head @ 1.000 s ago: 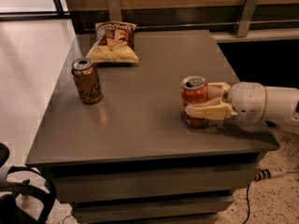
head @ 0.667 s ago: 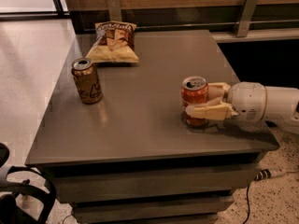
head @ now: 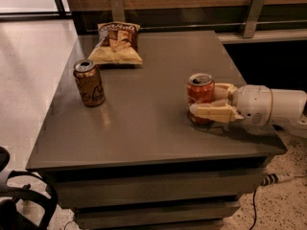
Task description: Place coke can upright
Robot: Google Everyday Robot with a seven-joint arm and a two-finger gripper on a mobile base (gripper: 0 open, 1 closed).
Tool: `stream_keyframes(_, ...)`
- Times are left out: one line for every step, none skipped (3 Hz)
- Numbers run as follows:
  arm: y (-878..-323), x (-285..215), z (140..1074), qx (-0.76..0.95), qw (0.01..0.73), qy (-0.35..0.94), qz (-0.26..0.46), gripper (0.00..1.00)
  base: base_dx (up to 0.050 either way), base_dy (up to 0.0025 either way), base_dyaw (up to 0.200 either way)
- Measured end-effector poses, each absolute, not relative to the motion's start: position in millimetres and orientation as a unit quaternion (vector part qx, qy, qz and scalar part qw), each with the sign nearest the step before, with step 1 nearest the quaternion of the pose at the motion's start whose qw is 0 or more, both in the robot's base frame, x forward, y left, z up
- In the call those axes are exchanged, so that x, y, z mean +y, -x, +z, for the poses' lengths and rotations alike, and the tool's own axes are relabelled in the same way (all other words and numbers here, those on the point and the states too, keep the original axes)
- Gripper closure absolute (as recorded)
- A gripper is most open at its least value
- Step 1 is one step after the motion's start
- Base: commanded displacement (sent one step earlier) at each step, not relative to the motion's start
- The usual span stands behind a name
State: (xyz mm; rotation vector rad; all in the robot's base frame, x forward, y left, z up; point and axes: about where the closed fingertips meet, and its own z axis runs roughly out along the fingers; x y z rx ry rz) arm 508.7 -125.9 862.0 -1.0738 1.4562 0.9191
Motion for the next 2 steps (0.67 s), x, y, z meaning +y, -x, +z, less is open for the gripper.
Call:
stream_keyframes(-508.7,-123.5,862.5,0.608,0.527,0.451,0.386,0.0,0.0,0.0,0.0)
stream_keyframes(-508.6,-123.0,862.6,0.608,0.527,0.451,0.386,0.0,0.0,0.0,0.0)
